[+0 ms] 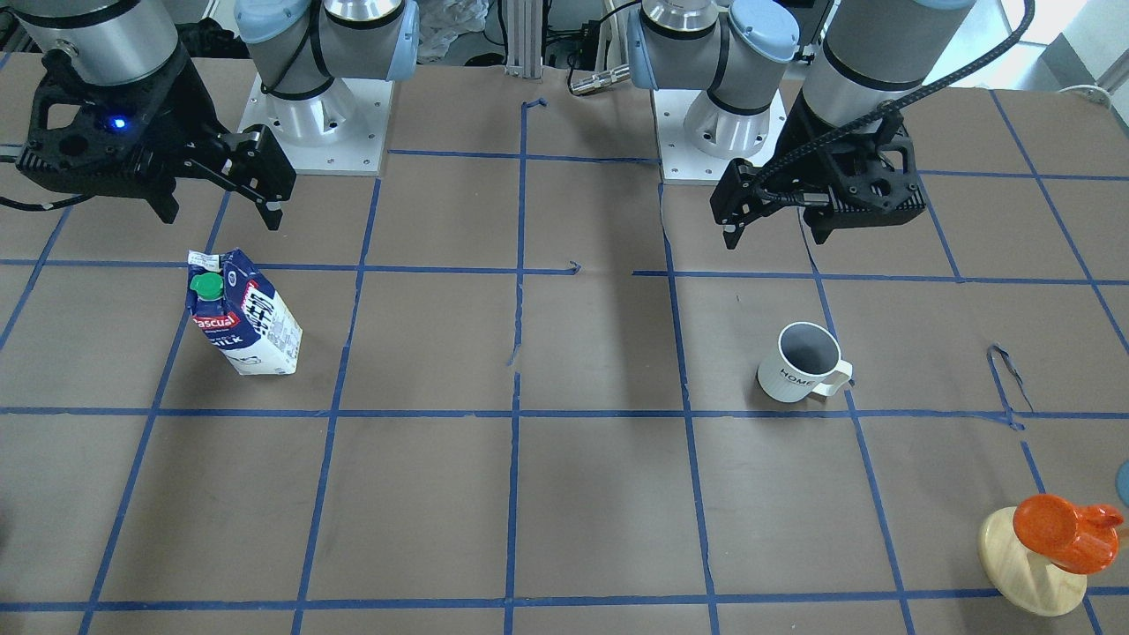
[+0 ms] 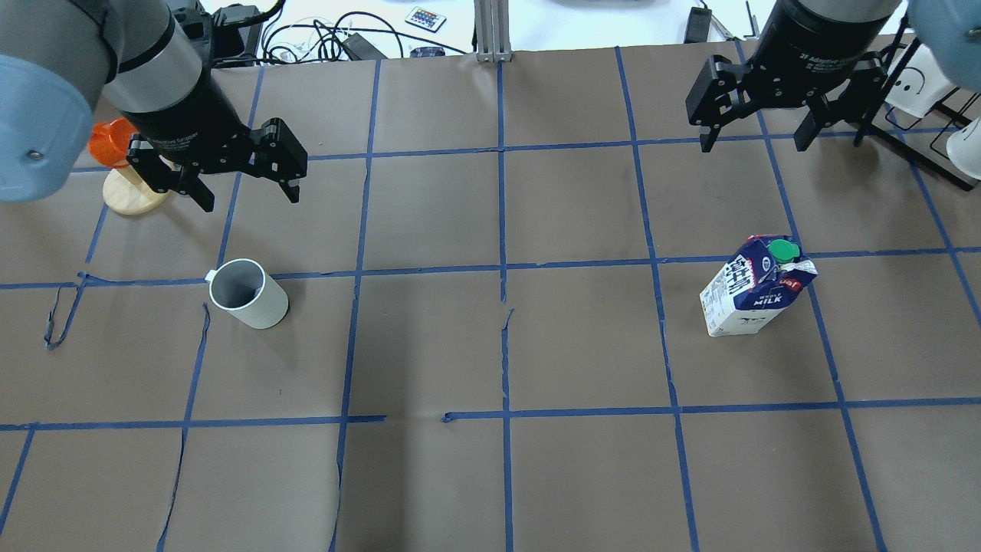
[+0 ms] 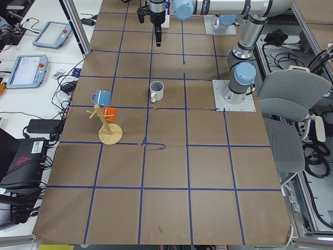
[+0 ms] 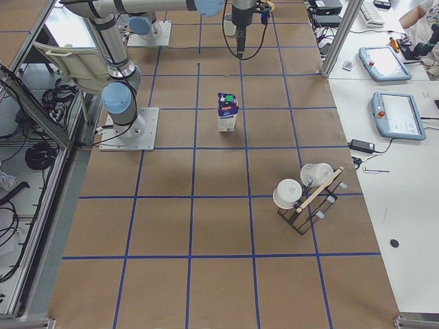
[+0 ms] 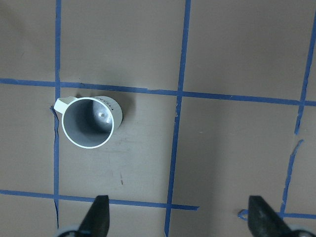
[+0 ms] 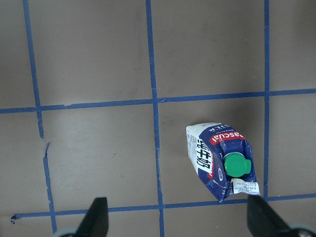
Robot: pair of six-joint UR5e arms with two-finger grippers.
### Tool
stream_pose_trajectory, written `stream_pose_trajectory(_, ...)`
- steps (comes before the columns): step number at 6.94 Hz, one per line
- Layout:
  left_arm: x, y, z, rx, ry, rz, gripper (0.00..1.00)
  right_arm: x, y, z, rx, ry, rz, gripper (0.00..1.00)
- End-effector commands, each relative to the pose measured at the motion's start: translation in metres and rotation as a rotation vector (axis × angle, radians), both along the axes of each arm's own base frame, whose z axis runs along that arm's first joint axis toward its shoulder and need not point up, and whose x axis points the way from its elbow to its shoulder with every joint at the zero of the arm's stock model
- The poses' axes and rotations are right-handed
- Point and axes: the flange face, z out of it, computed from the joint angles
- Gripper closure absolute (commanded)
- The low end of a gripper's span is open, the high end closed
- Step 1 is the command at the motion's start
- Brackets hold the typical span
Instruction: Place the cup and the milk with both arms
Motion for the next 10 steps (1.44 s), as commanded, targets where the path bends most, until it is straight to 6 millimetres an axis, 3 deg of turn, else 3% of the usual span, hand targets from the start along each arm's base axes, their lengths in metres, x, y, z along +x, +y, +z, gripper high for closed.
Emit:
stream_pose_trajectory(1, 0.0002, -0.0002, -0.0017, 0.003, -0.002, 0.001, 0.0, -0.0007, -0.0002, -0.0003, 0.0, -0.002, -0.002, 0.0)
stream_pose_trajectory(9, -0.0003, 0.0031, -0.004, 0.008, -0.005, 0.003, 0.0, 0.0001, 0.0019, -0.0033, 0.019, 0.005, -0.002, 0.0)
stream_pose_trajectory(10, 0.0, 0.0036, -0.0032, 0.007, -0.008, 0.003, 0.0, -0.0068, 0.0005, -0.0051, 0.025, 0.013, -0.013, 0.0)
